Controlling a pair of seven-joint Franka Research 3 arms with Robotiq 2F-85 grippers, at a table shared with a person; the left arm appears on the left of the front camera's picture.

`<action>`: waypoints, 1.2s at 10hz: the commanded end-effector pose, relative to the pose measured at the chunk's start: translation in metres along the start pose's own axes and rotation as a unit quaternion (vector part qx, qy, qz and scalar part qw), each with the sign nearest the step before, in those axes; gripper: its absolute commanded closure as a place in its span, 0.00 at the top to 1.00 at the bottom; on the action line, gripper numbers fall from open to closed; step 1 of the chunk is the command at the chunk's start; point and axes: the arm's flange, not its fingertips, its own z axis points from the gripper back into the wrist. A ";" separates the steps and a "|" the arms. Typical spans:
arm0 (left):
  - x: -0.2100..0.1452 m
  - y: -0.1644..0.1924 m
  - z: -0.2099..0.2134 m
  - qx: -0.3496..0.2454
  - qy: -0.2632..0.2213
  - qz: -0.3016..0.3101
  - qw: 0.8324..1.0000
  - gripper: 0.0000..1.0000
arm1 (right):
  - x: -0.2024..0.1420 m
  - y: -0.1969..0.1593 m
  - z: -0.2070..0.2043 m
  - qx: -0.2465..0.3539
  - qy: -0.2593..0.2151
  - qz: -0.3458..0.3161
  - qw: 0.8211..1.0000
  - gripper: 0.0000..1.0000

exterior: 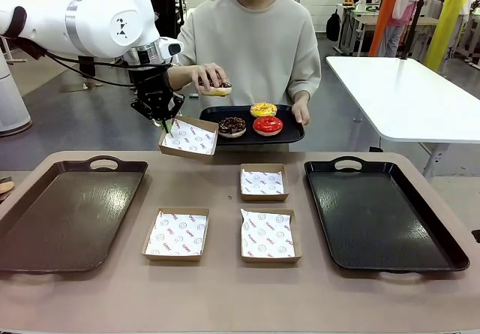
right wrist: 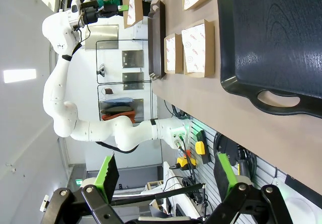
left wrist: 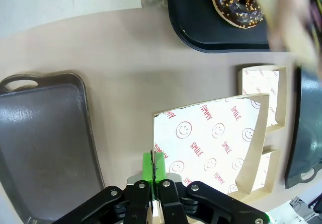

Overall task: Individually package the donuts and arrange them on the tray.
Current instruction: Place the picked Paper togo box on the Handle tray while simultaneously picking up another Paper togo box from the table with the other hand.

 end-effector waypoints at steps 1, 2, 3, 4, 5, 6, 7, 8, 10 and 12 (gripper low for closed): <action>0.000 0.001 0.004 0.001 -0.004 0.000 1.000 0.00 | 0.000 0.001 0.000 0.004 0.001 0.001 1.000 1.00; 0.000 0.001 0.004 0.001 -0.004 0.000 1.000 0.00 | 0.000 0.001 0.000 0.004 0.001 0.001 1.000 1.00; 0.000 0.001 0.004 0.001 -0.004 0.000 1.000 0.00 | 0.000 0.001 0.000 0.004 0.001 0.001 1.000 1.00; 0.000 0.001 0.004 0.001 -0.004 0.000 1.000 0.00 | 0.000 0.001 0.000 0.004 0.001 0.001 1.000 1.00; 0.000 0.001 0.004 0.001 -0.004 0.000 1.000 0.00 | 0.000 0.001 0.000 0.004 0.001 0.001 1.000 1.00; 0.000 0.001 0.004 0.001 -0.004 0.000 1.000 0.00 | 0.000 0.001 0.000 0.004 0.001 0.001 1.000 1.00; 0.000 0.001 0.004 0.001 -0.004 0.000 1.000 0.00 | 0.000 0.001 0.000 0.004 0.001 0.001 1.000 1.00; 0.000 0.001 0.004 0.001 -0.004 0.000 1.000 0.00 | 0.000 0.001 0.000 0.004 0.001 0.001 1.000 1.00; 0.000 0.001 0.004 0.001 -0.004 0.000 1.000 0.00 | 0.000 0.001 0.000 0.004 0.001 0.001 1.000 1.00; 0.000 0.001 0.004 0.001 -0.004 0.000 1.000 0.00 | 0.000 0.001 0.000 0.004 0.001 0.001 1.000 1.00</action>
